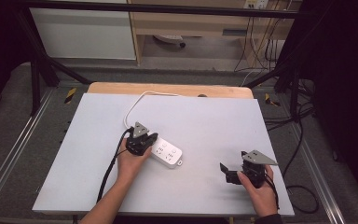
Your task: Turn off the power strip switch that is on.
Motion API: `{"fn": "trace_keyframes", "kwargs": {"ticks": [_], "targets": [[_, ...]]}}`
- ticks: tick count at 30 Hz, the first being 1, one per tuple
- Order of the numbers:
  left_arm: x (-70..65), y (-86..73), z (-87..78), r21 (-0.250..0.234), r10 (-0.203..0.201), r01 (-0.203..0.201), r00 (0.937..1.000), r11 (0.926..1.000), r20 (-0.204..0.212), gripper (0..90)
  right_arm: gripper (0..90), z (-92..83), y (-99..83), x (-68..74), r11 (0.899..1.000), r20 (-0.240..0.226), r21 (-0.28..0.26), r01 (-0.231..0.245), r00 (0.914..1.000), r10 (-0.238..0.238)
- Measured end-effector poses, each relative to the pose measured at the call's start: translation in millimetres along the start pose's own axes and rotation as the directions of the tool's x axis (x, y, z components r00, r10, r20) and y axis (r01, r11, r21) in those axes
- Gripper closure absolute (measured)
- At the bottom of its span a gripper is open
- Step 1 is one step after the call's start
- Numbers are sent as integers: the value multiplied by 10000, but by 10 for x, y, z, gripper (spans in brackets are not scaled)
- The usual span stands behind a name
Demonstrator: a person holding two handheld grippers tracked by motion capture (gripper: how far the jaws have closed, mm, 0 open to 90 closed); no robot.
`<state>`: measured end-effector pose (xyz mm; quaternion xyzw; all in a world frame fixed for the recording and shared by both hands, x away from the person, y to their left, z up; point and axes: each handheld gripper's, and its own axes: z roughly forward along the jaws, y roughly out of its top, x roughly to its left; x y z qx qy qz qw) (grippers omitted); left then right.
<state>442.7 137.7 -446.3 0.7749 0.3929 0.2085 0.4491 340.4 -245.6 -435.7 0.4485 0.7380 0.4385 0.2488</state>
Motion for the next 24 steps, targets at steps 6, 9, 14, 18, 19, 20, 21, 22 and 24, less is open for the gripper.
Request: {"fn": "trace_keyframes", "kwargs": {"ticks": [6, 9, 14, 18, 19, 20, 21, 22, 24], "targets": [[-13, 1, -13, 70, 102, -101, 9998, 9999, -161, 900, 31, -3, 1, 2, 10000, -2, 0, -36, 10000, 36], [-1, 4, -14, 90, 11, -9, 9998, 10000, -179, 900, 31, 0, 0, 8, 10000, -16, 43, -47, 10000, 47], [0, 7, -14, 131, 95, -93, 9998, 9999, -178, 900, 31, -1, 1, 8, 10000, -19, 47, -20, 10000, 20], [-25, 25, -10, 268, 301, -292, 9991, 9992, -314, 900, 31, -4, 1, 3, 10000, -5, 26, 18, 10000, -18], [-24, 25, -10, 269, 216, -208, 9993, 9994, -314, 900, 31, -4, 1, 2, 10000, -2, 20, 39, 10000, -39], [-25, 25, -10, 269, 220, -211, 9993, 9994, -318, 900, 31, -4, 1, 2, 10000, -2, 20, 39, 10000, -39], [-23, 25, -10, 271, 198, -190, 9993, 9995, -305, 900, 31, -3, 2, 2, 10000, -8, 18, 49, 10000, -49], [-18, 26, -10, 270, 177, -169, 9994, 9995, -285, 900, 31, -4, 3, 3, 10000, -10, 15, 31, 10000, -31], [-21, 31, -9, 302, 148, -139, 9994, 9994, -311, 900, 31, -7, 5, 4, 10000, -20, -14, 21, 10000, -21]]}}
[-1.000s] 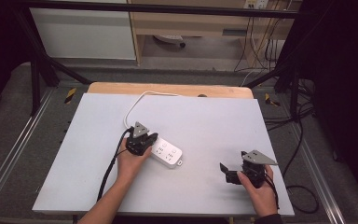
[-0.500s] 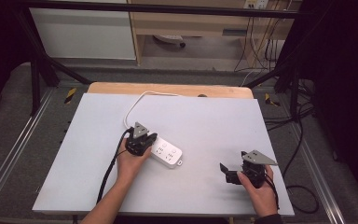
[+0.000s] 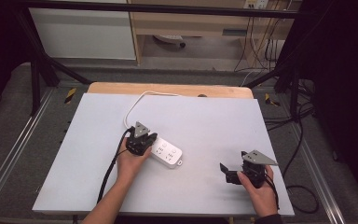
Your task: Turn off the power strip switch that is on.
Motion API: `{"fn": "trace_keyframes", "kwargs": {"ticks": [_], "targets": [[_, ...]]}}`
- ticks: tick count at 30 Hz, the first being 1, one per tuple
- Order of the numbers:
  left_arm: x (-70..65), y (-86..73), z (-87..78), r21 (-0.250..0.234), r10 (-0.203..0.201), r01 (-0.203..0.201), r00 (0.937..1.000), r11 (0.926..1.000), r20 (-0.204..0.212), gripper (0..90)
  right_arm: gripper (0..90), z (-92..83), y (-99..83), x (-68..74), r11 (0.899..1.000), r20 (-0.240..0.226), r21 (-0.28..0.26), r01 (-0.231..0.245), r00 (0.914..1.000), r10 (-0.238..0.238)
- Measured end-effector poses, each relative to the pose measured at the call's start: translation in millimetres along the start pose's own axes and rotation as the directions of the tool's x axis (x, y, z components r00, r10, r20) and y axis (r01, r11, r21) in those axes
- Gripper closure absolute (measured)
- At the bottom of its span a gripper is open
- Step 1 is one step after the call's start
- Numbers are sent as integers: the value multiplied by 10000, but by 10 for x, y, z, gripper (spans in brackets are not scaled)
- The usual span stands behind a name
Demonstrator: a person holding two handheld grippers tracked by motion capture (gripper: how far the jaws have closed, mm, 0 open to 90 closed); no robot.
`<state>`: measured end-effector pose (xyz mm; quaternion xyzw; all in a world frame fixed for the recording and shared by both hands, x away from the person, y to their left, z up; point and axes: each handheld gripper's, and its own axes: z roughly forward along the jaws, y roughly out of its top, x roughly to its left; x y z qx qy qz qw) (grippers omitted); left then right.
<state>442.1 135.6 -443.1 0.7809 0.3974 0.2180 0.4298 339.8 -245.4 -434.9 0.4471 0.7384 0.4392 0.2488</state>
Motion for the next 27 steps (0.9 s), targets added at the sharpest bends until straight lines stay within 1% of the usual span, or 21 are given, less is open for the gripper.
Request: {"fn": "trace_keyframes", "kwargs": {"ticks": [3, 8, 14, 16, 17, 20, 23, 27], "targets": [[-4, 8, 2, 42, -56, 56, 10000, 10000, -19, 900, 31, -7, -1, 0, 10000, 9, 1, -6, 10000, 6], [1, 37, 5, 260, 3, -3, 10000, 9997, 9, 900, 31, -7, -1, 0, 10000, -4, 5, -43, 10000, 43], [-4, 43, 6, 303, -5, 6, 10000, 9995, -11, 900, 31, -10, -1, 0, 10000, 7, -4, -46, 10000, 46], [-28, 47, 12, 427, 212, -209, 9998, 9989, -62, 900, 31, -11, -2, -2, 10000, 15, -3, -53, 10000, 53], [-49, 49, 14, 468, 355, -347, 9992, 9983, -168, 900, 31, -11, -2, -3, 10000, 15, -4, -56, 10000, 56], [-54, 45, 19, 414, 240, -230, 9995, 9989, -224, 900, 31, -12, -2, -4, 10000, 14, 4, -49, 10000, 49], [-34, 42, 20, 355, 56, -52, 9999, 9994, -103, 900, 31, -18, 0, -4, 10000, 22, -23, -81, 10000, 81], [-32, 42, 20, 344, 14, -11, 10000, 9994, -89, 900, 31, -17, -3, -9, 10000, 31, -28, -91, 10000, 91]]}}
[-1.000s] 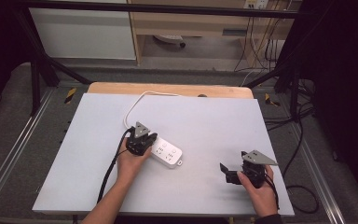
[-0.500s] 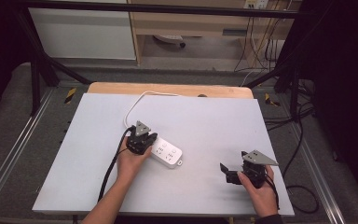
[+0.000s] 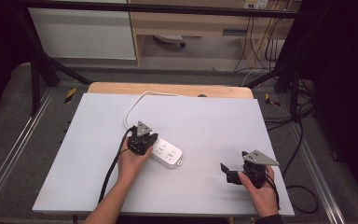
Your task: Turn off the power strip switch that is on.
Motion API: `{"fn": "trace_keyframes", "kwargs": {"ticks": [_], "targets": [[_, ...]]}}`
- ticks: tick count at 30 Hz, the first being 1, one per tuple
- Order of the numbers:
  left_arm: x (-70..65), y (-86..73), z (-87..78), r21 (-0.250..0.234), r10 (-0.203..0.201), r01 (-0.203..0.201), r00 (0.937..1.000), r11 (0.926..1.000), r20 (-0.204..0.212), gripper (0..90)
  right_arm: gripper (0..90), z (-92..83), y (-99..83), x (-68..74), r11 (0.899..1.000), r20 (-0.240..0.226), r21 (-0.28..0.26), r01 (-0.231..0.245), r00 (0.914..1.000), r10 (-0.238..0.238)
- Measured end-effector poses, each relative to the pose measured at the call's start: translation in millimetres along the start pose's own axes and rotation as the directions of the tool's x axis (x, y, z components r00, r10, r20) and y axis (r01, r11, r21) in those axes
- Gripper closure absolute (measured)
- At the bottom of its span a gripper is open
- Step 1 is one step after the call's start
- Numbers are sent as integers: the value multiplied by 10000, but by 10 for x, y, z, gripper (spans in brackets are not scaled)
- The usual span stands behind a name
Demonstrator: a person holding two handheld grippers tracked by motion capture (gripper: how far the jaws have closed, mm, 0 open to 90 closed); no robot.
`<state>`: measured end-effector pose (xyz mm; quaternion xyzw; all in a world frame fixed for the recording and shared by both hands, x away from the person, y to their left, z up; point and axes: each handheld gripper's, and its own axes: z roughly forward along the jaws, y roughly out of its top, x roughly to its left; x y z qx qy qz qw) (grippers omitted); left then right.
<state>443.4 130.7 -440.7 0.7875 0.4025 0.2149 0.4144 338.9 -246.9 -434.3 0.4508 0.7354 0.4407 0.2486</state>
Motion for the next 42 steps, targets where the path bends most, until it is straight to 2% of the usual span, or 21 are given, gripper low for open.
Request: {"fn": "trace_keyframes", "kwargs": {"ticks": [15, 25, 32, 37, 40, 42], "targets": [[16, -2, -2, -39, -309, 310, 9995, 9995, 65, 900, 31, 6, 2, 2, 10000, -19, 39, 69, 10000, -69], [54, -2, 3, -71, -940, 943, 9951, 9955, 320, 900, 31, 9, 3, -1, 10000, -11, 40, 88, 10000, -88], [40, -2, 1, -69, -828, 830, 9963, 9965, 246, 900, 31, 9, 3, -4, 10000, -14, 41, 75, 10000, -75], [52, 0, 0, -79, -974, 976, 9948, 9952, 303, 900, 31, 7, 3, -6, 10000, -16, 40, 59, 10000, -59], [67, 11, -17, -165, -1228, 1239, 9910, 9922, 536, 900, 31, 7, 4, -11, 10000, -3, 9, 56, 10000, -56], [72, 11, -17, -174, -1237, 1249, 9907, 9920, 573, 900, 31, 4, 4, -13, 10000, 3, 0, 27, 10000, -27]]}}
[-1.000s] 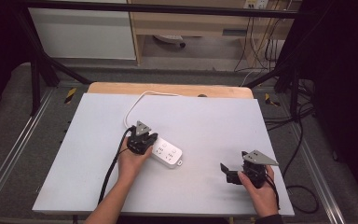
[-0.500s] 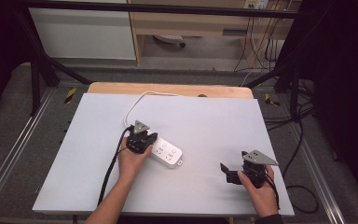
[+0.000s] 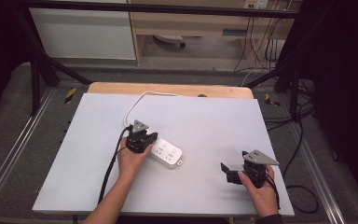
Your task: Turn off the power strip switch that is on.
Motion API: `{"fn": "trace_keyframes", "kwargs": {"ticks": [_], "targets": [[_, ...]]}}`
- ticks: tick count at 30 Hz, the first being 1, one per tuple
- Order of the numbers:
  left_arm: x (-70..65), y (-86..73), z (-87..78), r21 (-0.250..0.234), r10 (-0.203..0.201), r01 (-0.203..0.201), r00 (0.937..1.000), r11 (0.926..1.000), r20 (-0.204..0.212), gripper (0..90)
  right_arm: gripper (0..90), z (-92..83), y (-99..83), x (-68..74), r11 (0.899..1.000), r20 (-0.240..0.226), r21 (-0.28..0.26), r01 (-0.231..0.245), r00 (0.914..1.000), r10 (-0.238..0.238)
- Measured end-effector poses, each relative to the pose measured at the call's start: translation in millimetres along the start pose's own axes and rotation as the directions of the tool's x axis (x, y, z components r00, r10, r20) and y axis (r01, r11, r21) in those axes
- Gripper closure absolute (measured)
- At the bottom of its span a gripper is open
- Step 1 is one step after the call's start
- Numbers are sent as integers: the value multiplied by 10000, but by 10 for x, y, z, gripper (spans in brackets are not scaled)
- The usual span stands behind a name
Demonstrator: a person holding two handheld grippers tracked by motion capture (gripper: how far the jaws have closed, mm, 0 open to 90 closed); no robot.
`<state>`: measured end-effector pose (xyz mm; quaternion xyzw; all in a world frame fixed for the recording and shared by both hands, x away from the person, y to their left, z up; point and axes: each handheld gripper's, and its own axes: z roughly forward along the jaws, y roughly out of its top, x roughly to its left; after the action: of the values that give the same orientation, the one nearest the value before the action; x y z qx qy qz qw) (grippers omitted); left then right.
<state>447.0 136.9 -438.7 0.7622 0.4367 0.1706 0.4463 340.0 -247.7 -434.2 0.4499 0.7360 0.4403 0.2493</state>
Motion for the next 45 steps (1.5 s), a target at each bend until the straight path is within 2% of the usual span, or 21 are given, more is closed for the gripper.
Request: {"fn": "trace_keyframes", "kwargs": {"ticks": [5, 19, 25, 26, 27, 31, 36, 39, 43, 45], "targets": [[10, 8, 1, -27, -183, 183, 9998, 9998, 3, 900, 31, -6, 3, -10, 10000, 20, -57, -48, 10000, 48], [29, 43, -55, -259, -98, 100, 9999, 9996, 75, 900, 30, -15, 9, -13, 9999, 7, -99, -83, 10000, 83], [13, 71, -103, -497, -163, 171, 9997, 9986, 158, 900, 30, -17, 12, -10, 9999, 0, -96, -44, 10000, 44], [10, 80, -109, -510, -147, 151, 9999, 9986, 84, 865, 30, -14, 12, -9, 9999, 3, -99, -57, 10000, 57], [8, 88, -119, -503, -120, 125, 9999, 9987, 89, 776, 30, -15, 12, -7, 9999, -11, -80, -91, 10000, 91], [-15, 124, -154, -563, 74, -58, 9996, 9984, 284, 760, 30, -18, 11, -5, 9999, 6, -98, -64, 10000, 65], [-49, 163, -196, -869, 117, -74, 9987, 9962, 496, 642, 30, -19, 13, -3, 9999, 1, -94, -37, 10000, 37], [-53, 184, -222, -1012, 1, 70, 9976, 9948, 699, 589, 30, -22, 15, 0, 10000, 4, -88, -35, 10000, 35], [-65, 223, -253, -1192, -140, 220, 9976, 9926, 673, 478, 30, -25, 14, 0, 9999, 7, -92, -90, 10000, 90], [-69, 239, -281, -1358, -21, 125, 9971, 9907, 762, 435, 30, -23, 13, -3, 9999, 12, -84, -57, 10000, 57]]}}
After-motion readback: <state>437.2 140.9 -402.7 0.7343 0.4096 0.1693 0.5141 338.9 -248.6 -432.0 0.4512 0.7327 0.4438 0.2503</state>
